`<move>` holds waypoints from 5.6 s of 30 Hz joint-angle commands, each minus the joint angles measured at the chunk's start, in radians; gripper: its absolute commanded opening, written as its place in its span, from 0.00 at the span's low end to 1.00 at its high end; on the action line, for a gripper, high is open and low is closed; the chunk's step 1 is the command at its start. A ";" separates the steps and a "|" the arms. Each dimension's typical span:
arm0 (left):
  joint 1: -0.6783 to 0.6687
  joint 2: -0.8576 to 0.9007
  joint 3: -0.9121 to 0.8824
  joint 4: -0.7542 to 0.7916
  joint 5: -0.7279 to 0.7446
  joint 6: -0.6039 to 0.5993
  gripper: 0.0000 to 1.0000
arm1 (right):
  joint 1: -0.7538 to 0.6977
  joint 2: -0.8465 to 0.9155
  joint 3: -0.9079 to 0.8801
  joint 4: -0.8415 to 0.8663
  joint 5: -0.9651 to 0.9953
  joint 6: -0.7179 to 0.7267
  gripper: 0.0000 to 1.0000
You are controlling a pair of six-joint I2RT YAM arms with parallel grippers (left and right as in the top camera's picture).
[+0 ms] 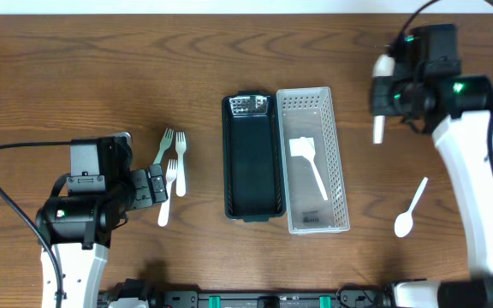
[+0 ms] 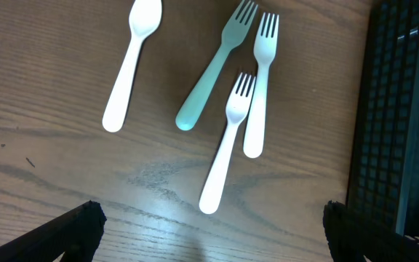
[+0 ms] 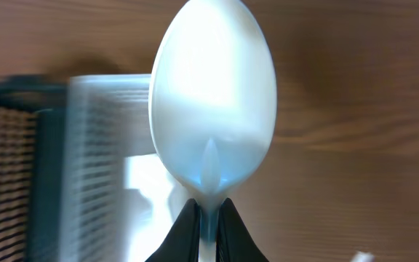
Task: Pack container
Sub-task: 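Carry the spoon over and drop it into the clear basket, then move the right gripper back right and grasp a white spoon, then place the spoon into the clear basket with the right gripper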
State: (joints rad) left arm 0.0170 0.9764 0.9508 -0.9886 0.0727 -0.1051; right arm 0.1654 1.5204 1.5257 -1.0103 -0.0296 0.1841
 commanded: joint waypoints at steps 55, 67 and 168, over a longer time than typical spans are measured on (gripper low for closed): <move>0.002 0.000 0.021 -0.013 0.003 -0.006 0.98 | -0.414 -0.169 -0.607 0.016 0.073 0.428 0.99; 0.002 0.000 0.021 -0.013 0.003 -0.006 0.98 | -0.460 -0.123 -0.772 0.228 0.082 0.386 0.97; 0.002 0.037 0.021 -0.017 0.003 -0.006 0.98 | 0.236 0.240 -0.297 0.256 -0.019 0.036 0.34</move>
State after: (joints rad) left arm 0.0170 1.0107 0.9508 -0.9997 0.0727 -0.1051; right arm 0.3923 1.7672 1.1980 -0.7486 -0.0532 0.2481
